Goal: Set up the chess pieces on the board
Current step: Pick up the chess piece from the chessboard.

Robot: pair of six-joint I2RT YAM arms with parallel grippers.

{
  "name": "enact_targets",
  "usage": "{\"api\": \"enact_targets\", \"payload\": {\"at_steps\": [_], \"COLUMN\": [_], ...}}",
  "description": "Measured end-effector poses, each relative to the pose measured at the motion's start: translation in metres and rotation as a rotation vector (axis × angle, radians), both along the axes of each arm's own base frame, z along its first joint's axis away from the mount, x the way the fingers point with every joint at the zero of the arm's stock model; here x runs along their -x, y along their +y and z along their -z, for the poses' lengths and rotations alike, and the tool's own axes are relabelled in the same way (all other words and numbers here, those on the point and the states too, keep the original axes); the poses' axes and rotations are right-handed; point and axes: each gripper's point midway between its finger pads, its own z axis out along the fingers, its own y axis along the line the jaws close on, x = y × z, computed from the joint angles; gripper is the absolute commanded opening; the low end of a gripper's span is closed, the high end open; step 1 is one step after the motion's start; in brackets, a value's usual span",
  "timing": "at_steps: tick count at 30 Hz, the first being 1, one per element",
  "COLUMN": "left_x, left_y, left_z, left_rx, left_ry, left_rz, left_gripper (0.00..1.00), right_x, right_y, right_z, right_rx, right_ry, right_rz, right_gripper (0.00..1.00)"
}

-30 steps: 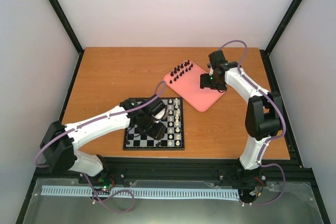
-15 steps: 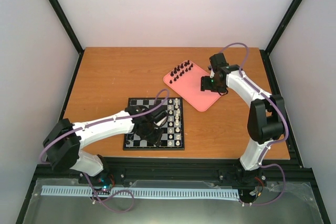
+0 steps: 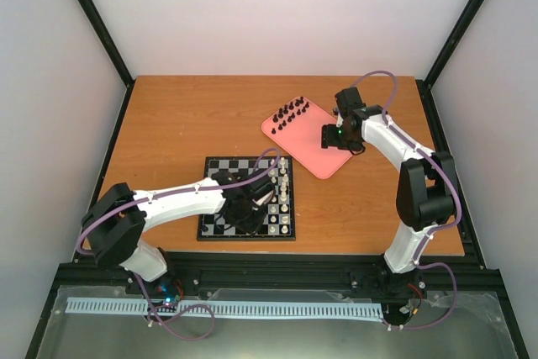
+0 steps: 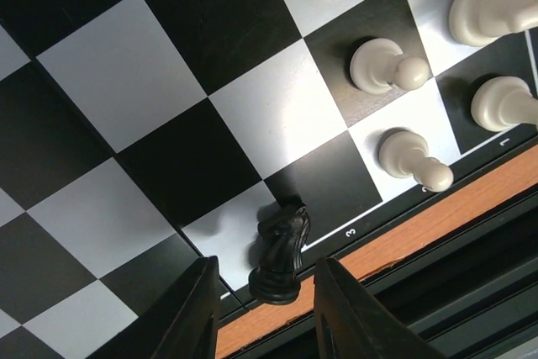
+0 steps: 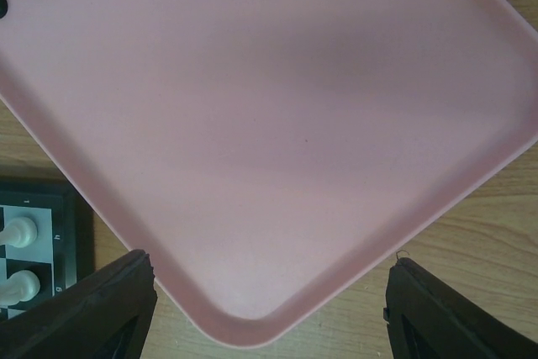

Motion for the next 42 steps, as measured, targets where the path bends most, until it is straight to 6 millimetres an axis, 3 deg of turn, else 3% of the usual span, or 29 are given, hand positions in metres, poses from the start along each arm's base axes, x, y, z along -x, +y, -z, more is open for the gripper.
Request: {"api": "enact_targets", "payload": {"at_steps": [15,29,38,42], "left_x": [0.004,0.006,0.007,0.007], "left_y": [-0.003,-0.004,-0.005,-0.005], "left_z": [0.016,0.018,0.019,0.020], "left_rx": [-0.024,-0.020,-0.015,-0.015], "left_ry": [0.044,0.058,0.062,0.063], "left_rz": [0.029,0.037,0.039,0.039], "left_gripper": [0.31,0.19,0.24,0.18], "right_x": [0.000,0.001,0.001,0.001], "right_y": [0.000,-0.001,-0.001,-0.001], "right_z": [0.001,0.003,0.003,0.003], "right_rx": [0.002,0.005,0.005,0.005], "right_ry": [-0.001,0.003,0.003,0.003], "right_rz": [0.001,0.000,0.000,0.000], "right_gripper": [0.86,0.87,0.87,0.87]}}
